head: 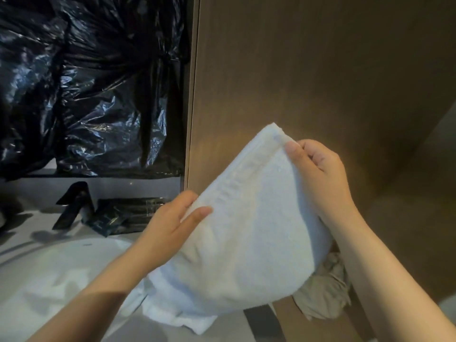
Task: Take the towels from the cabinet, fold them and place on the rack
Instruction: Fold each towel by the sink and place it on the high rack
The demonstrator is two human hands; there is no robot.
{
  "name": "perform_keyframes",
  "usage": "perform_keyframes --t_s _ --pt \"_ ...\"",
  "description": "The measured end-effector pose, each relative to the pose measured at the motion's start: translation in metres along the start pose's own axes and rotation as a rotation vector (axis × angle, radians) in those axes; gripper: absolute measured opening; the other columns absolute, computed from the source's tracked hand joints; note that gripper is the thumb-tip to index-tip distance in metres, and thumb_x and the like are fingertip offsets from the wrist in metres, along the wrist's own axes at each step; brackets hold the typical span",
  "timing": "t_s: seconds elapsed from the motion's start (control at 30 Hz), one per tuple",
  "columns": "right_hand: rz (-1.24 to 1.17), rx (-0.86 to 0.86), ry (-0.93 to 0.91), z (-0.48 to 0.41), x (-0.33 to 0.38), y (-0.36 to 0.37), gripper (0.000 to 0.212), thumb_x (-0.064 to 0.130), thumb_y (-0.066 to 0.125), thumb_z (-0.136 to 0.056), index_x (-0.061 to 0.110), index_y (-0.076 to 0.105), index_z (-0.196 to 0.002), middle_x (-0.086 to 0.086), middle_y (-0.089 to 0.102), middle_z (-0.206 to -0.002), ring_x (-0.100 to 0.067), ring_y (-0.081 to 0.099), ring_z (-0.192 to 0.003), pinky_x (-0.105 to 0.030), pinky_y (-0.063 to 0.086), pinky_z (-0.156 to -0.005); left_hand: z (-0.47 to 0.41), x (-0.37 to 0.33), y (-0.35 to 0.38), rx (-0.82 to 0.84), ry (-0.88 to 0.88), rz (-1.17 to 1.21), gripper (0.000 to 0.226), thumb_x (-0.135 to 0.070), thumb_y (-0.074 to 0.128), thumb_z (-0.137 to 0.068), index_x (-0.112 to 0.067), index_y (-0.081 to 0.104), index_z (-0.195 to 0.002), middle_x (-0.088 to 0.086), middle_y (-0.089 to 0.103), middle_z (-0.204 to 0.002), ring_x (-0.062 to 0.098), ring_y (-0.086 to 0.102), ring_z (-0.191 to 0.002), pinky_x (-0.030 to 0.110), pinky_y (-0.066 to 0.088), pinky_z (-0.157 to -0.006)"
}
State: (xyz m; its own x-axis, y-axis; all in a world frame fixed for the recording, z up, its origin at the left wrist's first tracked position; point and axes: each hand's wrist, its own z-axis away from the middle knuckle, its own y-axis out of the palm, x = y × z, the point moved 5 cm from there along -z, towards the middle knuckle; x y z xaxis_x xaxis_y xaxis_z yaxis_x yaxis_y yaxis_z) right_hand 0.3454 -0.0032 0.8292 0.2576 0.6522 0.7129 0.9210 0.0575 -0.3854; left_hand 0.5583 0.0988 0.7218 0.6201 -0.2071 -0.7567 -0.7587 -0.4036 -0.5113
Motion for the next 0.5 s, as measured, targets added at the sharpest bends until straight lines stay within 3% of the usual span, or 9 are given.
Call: perform_keyframes --t_s 0.13,0.23,0.3,0.4,0.5 --pt "0.005 -0.012 0.196 0.038 -0.056 -0.003 0.046 0.032 0.052 -0.100 0.019 0.043 -0.057 0.013 0.038 -0.048 -0.002 0.035 -0.046 -0.008 0.029 -0.045 0.004 0.002 -0.001 0.147 -0.024 -0.051 0.034 -0.062 0.046 -0.082 -0.029 0.053 -0.077 -0.010 0.059 -0.076 0.004 0.055 -0.070 0.016 0.039 -0.060" --pt "0.060 0.072 0.461 0.094 -0.123 0.003 0.050 0.040 0.051 -0.099 0.003 0.049 -0.065 0.002 0.041 -0.055 -0.010 0.039 -0.053 -0.023 0.034 -0.054 0.017 0.029 0.031 0.323 -0.072 -0.132 0.033 -0.060 0.051 -0.086 -0.028 0.055 -0.075 -0.017 0.057 -0.072 -0.001 0.053 -0.068 0.014 0.038 -0.060" --pt "0.116 0.112 0.646 0.146 -0.168 0.013 0.051 0.039 0.051 -0.099 0.000 0.048 -0.066 -0.007 0.042 -0.060 -0.020 0.042 -0.058 -0.033 0.034 -0.059 0.039 0.062 0.072 0.424 -0.150 -0.206 0.029 -0.055 0.054 -0.090 -0.029 0.052 -0.077 -0.015 0.054 -0.072 0.002 0.050 -0.072 0.015 0.034 -0.062" --pt "0.175 0.140 0.898 0.224 -0.219 0.028 0.046 0.034 0.051 -0.100 0.014 0.041 -0.060 -0.001 0.039 -0.055 -0.019 0.041 -0.057 -0.033 0.031 -0.058 0.082 0.115 0.136 0.555 -0.271 -0.303 0.028 -0.049 0.055 -0.093 -0.020 0.056 -0.094 -0.003 0.062 -0.092 0.019 0.055 -0.092 0.024 0.035 -0.073" --pt "0.261 0.165 1.027 0.275 -0.251 0.031 0.043 0.033 0.050 -0.100 0.015 0.045 -0.062 0.000 0.045 -0.057 -0.017 0.046 -0.059 -0.032 0.033 -0.057 0.108 0.138 0.169 0.464 -0.243 -0.414 0.037 -0.049 0.060 -0.090 -0.014 0.062 -0.100 0.004 0.067 -0.099 0.022 0.060 -0.097 0.028 0.040 -0.082"
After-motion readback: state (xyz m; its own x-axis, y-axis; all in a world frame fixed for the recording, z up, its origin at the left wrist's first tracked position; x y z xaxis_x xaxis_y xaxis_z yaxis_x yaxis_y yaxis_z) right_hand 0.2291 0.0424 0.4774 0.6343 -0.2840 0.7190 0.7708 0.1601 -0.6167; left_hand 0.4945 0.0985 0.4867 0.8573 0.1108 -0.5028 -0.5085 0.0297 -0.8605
